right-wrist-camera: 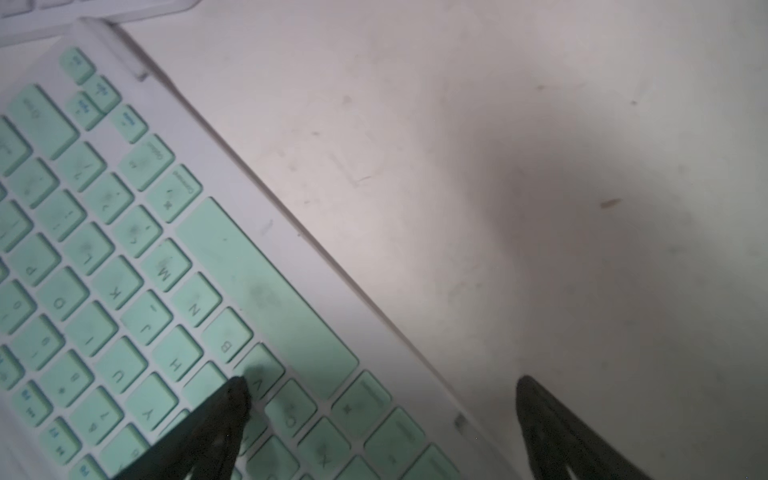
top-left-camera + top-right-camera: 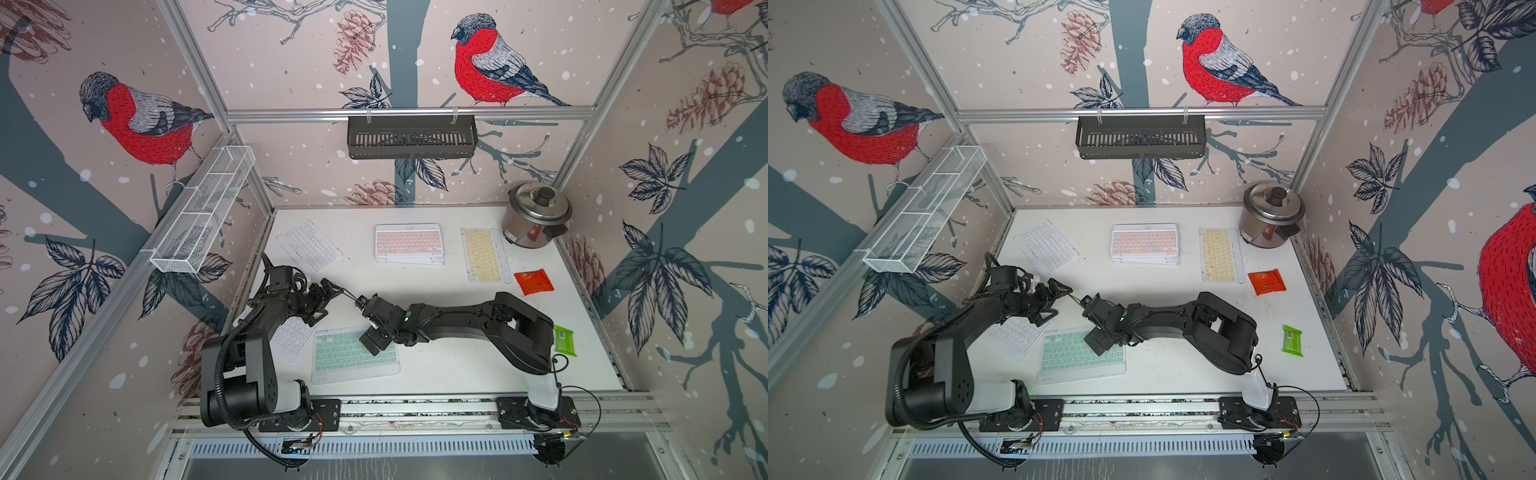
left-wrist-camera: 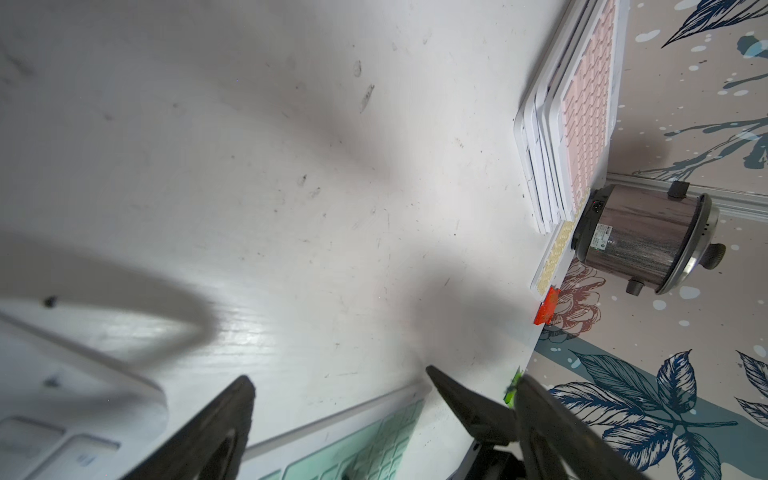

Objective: Stack the numeric keypads
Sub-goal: Move the numeric keypad to the center of the board.

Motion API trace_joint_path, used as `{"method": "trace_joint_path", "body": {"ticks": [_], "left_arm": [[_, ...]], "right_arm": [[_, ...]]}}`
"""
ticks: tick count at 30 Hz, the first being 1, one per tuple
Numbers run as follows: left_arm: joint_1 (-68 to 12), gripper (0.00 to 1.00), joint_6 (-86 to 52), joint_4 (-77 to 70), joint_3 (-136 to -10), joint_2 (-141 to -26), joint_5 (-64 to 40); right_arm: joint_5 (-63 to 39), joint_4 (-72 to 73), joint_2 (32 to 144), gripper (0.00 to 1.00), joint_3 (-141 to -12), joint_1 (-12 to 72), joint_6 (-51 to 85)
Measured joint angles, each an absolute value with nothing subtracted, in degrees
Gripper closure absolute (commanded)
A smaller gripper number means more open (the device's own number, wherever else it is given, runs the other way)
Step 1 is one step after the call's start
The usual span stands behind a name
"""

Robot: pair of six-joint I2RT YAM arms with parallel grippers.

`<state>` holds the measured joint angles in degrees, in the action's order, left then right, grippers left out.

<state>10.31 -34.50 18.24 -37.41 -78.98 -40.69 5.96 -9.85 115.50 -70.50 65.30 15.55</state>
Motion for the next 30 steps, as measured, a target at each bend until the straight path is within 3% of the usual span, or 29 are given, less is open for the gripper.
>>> {"method": "trace_joint_path", "body": {"ticks": [18,26,30], "left_arm": [[5.6,0.03,-37.6,19.9,-30.8,-68.8,-42.2],[-4.9,0.03,-51.2,10.0,-22.6,-66.7,-42.6],[-8.8,0.03,-57.0,3.4,-21.3,-67.2,-41.7]], "right_arm": [[11.8,1.6,106.9,0.00,-54.4,50.3,24.3],[7.3,-15.9,95.9,0.00,-53.1,44.6,26.7],[4.4,-17.8,95.0,0.00,-55.6,40.1,25.5]]}}
